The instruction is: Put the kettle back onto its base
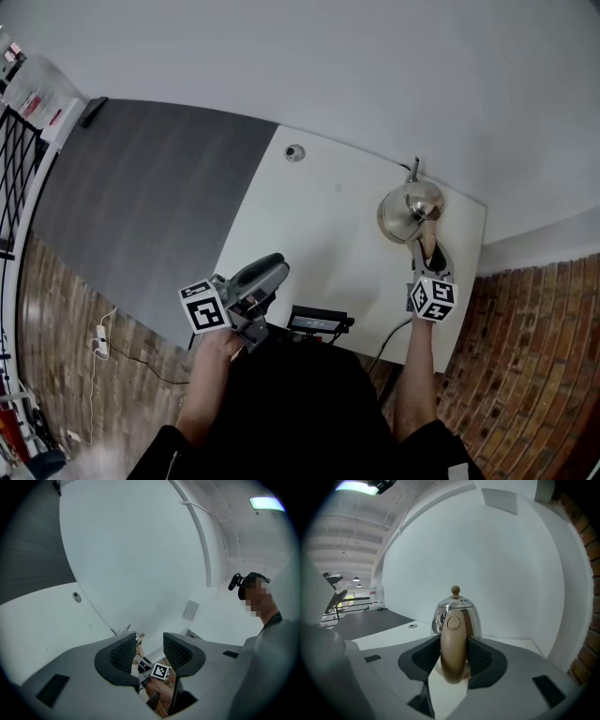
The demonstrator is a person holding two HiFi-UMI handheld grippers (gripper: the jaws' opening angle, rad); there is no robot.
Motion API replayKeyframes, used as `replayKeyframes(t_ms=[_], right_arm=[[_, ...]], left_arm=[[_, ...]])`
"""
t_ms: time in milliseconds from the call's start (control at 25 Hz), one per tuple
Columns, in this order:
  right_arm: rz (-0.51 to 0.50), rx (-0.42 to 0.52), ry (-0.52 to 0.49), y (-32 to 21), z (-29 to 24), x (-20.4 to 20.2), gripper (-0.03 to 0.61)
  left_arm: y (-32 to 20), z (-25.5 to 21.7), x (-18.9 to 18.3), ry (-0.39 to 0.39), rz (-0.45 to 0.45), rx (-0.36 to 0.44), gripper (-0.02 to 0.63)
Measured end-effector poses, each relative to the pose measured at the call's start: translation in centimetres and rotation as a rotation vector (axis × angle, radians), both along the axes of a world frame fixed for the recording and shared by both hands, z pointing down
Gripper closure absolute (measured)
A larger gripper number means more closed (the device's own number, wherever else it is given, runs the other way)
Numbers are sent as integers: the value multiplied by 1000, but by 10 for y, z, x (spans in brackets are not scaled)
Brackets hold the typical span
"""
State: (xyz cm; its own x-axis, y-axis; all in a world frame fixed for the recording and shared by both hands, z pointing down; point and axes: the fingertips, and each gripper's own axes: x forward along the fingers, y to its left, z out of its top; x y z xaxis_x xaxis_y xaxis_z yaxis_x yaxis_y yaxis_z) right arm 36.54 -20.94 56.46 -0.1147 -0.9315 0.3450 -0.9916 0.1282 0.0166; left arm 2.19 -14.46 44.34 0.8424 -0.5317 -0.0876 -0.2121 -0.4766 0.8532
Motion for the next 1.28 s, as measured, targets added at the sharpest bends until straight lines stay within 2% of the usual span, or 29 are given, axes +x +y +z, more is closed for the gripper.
replayKeyframes(t_ms=[280,480,880,1280], right_arm=[[-24,-49,15,18,12,-2,420],[-61,-72,-26,19,12,-18,436],[41,-126,-119,12,12,-47,439],[37,-128,-154,10,12,-59,442]], left_arm=[[0,2,2,3,15,-5,427],[2,2,3,3,15,-3,426],[5,2,0,2,-2,0,427],[9,2,1,-6,-9,-2,428]])
